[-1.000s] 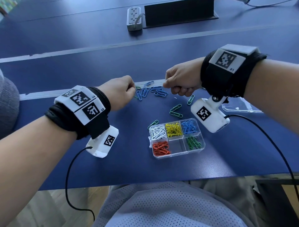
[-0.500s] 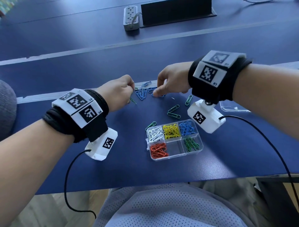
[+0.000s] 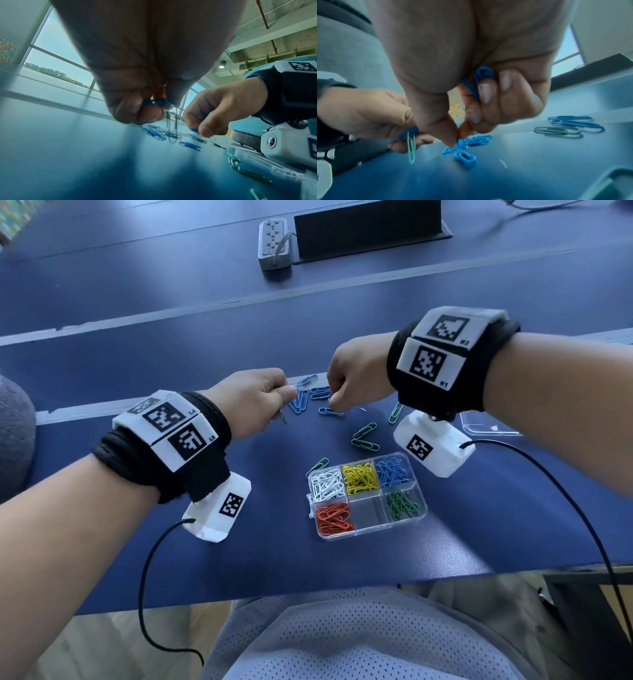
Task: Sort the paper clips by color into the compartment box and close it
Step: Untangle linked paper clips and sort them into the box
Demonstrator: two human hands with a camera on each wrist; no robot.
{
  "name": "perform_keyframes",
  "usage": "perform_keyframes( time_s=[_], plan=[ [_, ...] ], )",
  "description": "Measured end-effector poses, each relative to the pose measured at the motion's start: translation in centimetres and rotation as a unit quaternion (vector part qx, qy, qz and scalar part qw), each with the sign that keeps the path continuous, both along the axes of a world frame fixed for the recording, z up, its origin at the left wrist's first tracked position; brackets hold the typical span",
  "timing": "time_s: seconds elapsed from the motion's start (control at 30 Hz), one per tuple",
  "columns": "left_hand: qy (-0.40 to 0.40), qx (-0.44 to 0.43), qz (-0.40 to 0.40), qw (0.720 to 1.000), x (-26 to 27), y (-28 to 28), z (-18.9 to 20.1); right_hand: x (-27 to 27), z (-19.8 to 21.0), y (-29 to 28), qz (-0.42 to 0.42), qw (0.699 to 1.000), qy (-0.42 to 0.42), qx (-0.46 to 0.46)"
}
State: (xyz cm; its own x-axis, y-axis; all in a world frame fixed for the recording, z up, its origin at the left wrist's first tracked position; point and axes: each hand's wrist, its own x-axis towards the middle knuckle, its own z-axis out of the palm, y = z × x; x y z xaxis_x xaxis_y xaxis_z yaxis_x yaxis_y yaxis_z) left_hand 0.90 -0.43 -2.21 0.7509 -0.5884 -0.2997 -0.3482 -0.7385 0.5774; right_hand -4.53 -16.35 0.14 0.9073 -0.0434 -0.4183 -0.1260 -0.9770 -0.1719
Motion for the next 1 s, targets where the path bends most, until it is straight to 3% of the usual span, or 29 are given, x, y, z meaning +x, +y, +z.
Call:
perform_keyframes(
  time_s=[0.07,0.2,0.37,0.5,0.67,0.87,1.0],
  plan=[
    [-0.004,0.005,-0.007,1.000,0.2,0.1,0.1,0.0,0.3,-0.2,-0.054,0.996,0.011,0.063],
    [0.009,-0.028,0.009,1.000,0.4,0.2,0.2,0.4,0.2,-0.6,-0.152,0.956,0.053,0.246],
    [-0.016,-0.019,0.010,1.000,0.5,0.2,0.2,0.6,0.0,-0.8,-0.170,0.938,0.082,0.292],
    [-0.035,0.030,0.003,0.999,0.6,0.0,0.1,0.6,-0.4,-0.3,-0.128,0.964,0.065,0.222],
    [-0.086,0.038,-0.020,0.995,0.5,-0.6,-0.2,0.0,-0.1,1.2,-0.027,0.999,0.017,0.013],
    [-0.184,0.093,-0.078,0.975,1.0,-0.9,0.5,0.3,-0.6,1.0,0.017,0.999,0.010,-0.037],
    [-0.202,0.113,-0.081,0.970,1.1,-1.2,0.7,0.4,-0.6,0.9,0.031,0.999,0.012,-0.042]
  ],
)
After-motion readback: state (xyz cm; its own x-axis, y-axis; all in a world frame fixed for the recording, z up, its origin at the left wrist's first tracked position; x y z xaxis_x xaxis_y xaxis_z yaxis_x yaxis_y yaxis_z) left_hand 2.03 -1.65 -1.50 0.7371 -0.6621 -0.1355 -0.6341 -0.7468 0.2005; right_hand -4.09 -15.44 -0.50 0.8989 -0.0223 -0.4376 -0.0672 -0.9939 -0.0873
